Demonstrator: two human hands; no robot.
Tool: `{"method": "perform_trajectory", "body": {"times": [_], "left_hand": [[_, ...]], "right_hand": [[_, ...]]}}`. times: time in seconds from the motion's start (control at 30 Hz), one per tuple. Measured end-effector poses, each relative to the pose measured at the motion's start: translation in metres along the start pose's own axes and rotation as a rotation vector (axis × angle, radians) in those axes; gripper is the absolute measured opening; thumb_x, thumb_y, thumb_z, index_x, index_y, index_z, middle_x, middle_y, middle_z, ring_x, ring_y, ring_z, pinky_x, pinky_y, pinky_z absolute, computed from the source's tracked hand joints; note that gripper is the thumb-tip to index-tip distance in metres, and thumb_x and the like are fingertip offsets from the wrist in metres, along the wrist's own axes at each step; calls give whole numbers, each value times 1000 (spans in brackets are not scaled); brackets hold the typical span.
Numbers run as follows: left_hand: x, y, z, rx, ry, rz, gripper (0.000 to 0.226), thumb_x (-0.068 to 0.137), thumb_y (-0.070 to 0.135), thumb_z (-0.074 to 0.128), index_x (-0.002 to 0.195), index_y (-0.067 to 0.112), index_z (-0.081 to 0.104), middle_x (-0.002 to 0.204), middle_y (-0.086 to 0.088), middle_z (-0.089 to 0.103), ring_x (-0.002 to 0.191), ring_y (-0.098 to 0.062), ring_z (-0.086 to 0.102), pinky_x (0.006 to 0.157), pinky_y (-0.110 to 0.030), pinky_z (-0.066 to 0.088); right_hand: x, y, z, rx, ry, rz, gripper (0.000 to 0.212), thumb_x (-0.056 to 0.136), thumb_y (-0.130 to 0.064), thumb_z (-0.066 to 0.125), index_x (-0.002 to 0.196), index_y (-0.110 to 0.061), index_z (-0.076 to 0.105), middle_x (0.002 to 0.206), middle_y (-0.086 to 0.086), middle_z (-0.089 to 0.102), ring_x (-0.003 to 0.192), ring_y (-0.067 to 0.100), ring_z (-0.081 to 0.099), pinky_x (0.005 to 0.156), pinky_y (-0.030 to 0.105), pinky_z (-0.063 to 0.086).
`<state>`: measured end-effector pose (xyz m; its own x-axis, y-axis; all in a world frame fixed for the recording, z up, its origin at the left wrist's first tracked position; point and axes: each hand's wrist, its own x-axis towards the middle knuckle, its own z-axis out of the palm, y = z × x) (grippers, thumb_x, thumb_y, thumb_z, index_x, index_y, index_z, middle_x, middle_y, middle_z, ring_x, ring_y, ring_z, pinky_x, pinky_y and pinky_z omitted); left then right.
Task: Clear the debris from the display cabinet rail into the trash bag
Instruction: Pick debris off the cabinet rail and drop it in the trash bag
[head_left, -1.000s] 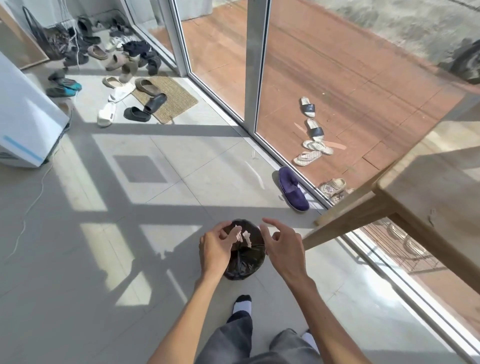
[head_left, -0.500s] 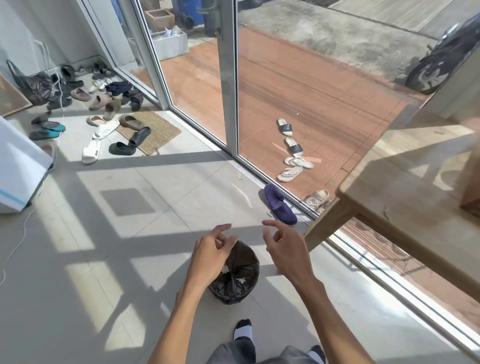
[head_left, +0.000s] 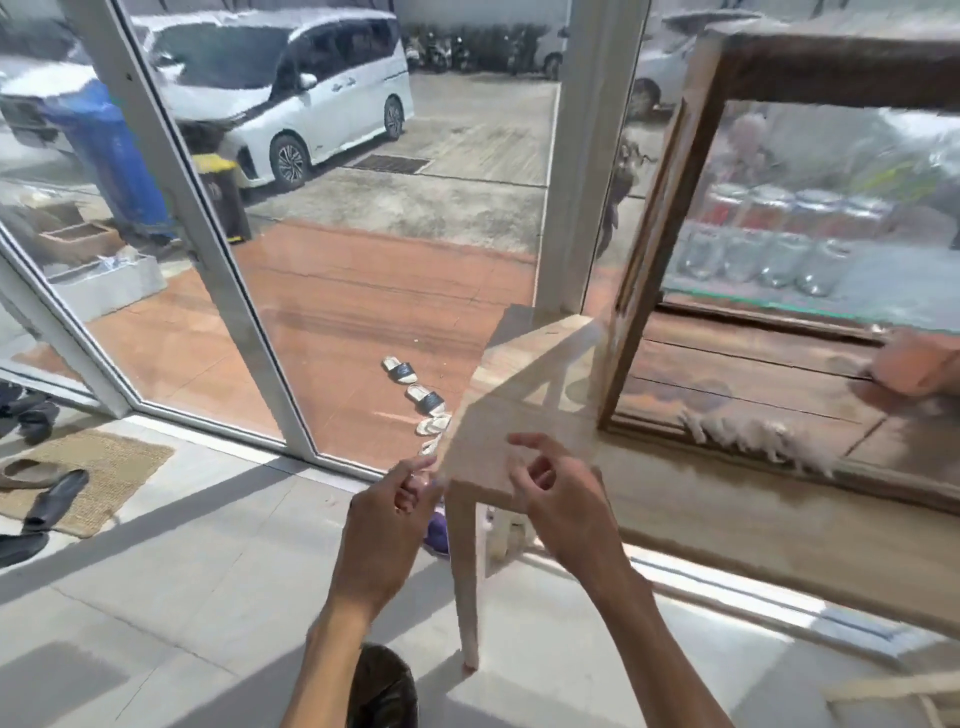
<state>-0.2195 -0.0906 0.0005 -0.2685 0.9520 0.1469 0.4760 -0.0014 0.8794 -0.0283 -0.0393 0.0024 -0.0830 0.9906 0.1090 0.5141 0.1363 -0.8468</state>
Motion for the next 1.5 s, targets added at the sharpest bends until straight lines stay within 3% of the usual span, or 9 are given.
{"method": "perform_trajectory", "body": {"times": [0.13, 0.27, 0.43, 0.67, 0.93, 1.13, 1.5], "left_hand": [[19, 40, 64, -19, -65, 63, 16, 91, 31, 67, 105, 38, 71, 71, 7, 68, 65, -2, 60, 64, -20, 49], [31, 69, 135, -51, -84, 124, 11, 90, 35, 68, 94, 28, 75, 58, -1, 58, 54, -8, 49, 56, -29, 44], [29, 107, 203, 48, -80, 88, 19, 89, 43, 65, 92, 29, 77, 58, 12, 61, 58, -2, 57, 61, -26, 46], [26, 131, 258, 79, 16, 87, 25, 81, 55, 68, 89, 32, 74, 57, 12, 63, 61, 0, 59, 61, -29, 48], [27, 146, 300, 258, 78, 19, 42, 72, 73, 63, 88, 34, 64, 52, 7, 57, 58, -7, 58, 60, -33, 50], [30, 149, 314, 281, 101, 36, 34, 82, 63, 63, 91, 31, 69, 57, 9, 58, 62, -12, 59, 60, -32, 48], [27, 141, 314, 249, 134, 96, 19, 89, 44, 66, 90, 27, 76, 52, 11, 53, 52, -10, 53, 53, -28, 36]], "right_hand": [[7, 31, -70, -29, 177, 94, 21, 89, -46, 65, 109, -44, 70, 61, -10, 61, 58, 5, 59, 66, 31, 55], [13, 59, -129, -69, 300, 228, 21, 91, -46, 64, 107, -38, 74, 68, -9, 66, 72, 17, 67, 77, 39, 57], [9, 88, -177, -84, 441, 267, 19, 93, -45, 63, 106, -39, 75, 64, -12, 67, 68, 8, 65, 71, 33, 54], [15, 111, -193, -193, 548, 288, 36, 88, -54, 67, 121, -39, 68, 59, -11, 64, 68, 15, 70, 70, 35, 56], [28, 128, -205, -284, 503, 263, 35, 86, -58, 69, 108, -32, 73, 83, -3, 77, 82, 26, 74, 72, 36, 56], [35, 127, -208, -360, 480, 221, 26, 88, -53, 69, 91, -28, 75, 77, -6, 64, 79, 26, 72, 65, 34, 54], [37, 130, -207, -368, 496, 207, 14, 84, -39, 77, 83, -25, 76, 77, 0, 72, 75, 31, 73, 62, 37, 55]]}}
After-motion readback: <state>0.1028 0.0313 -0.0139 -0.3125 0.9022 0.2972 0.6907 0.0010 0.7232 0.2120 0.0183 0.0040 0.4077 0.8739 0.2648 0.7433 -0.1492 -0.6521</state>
